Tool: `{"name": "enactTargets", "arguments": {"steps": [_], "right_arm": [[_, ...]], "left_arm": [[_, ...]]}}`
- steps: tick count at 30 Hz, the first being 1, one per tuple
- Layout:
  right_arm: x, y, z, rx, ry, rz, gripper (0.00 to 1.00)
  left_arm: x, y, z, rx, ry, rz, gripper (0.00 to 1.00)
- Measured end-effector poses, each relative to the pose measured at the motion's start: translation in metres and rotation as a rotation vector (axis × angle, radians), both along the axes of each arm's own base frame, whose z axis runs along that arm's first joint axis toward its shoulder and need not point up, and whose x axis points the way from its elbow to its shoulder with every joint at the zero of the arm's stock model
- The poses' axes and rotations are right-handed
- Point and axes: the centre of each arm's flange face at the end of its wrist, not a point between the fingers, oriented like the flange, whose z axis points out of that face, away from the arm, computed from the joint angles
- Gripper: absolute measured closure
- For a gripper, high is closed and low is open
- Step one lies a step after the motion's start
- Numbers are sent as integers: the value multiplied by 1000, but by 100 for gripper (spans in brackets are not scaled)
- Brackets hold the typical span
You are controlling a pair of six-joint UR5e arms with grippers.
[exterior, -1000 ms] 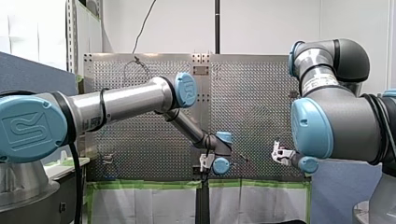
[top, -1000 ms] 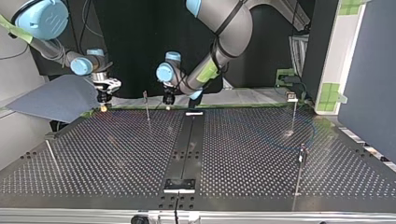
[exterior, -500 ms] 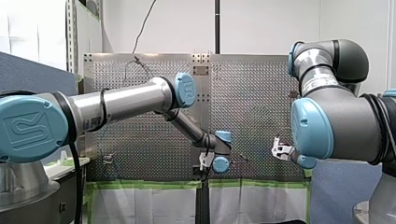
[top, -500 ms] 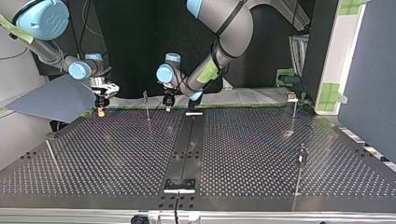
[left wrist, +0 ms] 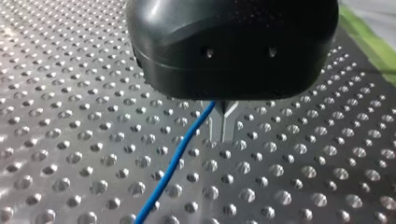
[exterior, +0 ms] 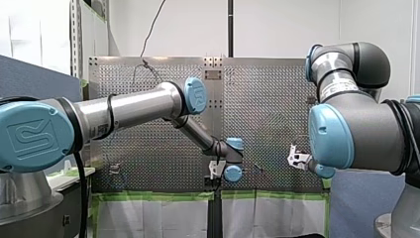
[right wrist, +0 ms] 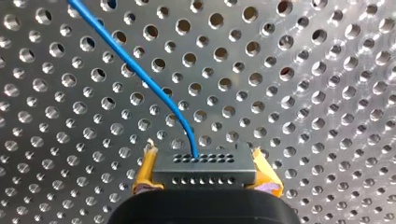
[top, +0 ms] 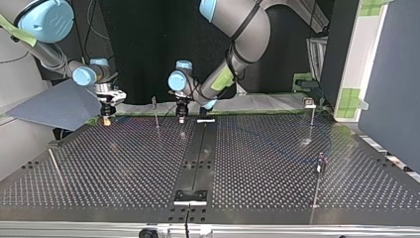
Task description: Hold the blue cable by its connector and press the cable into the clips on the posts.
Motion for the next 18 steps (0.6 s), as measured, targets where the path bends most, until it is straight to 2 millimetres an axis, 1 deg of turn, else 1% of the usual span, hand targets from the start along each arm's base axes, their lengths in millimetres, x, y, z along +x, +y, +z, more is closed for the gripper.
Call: {"name": "enactTargets", "arguments": {"steps": [1, 2, 3, 4, 5, 6, 7, 8, 12, 18], "right_arm": [[0, 0, 0, 0, 0, 0, 100], [0, 0, 0, 1, 0, 1, 100], [1, 0, 0, 2, 0, 2, 100], [1, 0, 0, 3, 0, 3, 100], [2, 0, -1, 3, 0, 4, 100], [2, 1, -1, 3, 0, 5, 100], [3, 1, -1, 4, 0, 6, 100], [3, 1, -1, 3, 0, 6, 100], [4, 1, -1, 7, 0, 6, 100], [4, 2, -2, 11, 0, 5, 100]], "left_arm": [[0, 1, -1, -3, 1, 2, 100], [-1, 1, -2, -4, 3, 4, 81], [-2, 1, -3, -4, 5, 4, 81], [-3, 2, -4, -3, 7, 3, 50], [-5, 1, -5, -2, 10, 1, 29], [-7, 1, -6, -1, 12, -3, 29], [-9, 0, -8, -1, 14, -8, 8], [-12, -2, -9, -3, 16, -17, 0], [-22, -9, -14, -3, 30, -56, 0], [-42, -17, -22, 50, 50, -123, 0]]}}
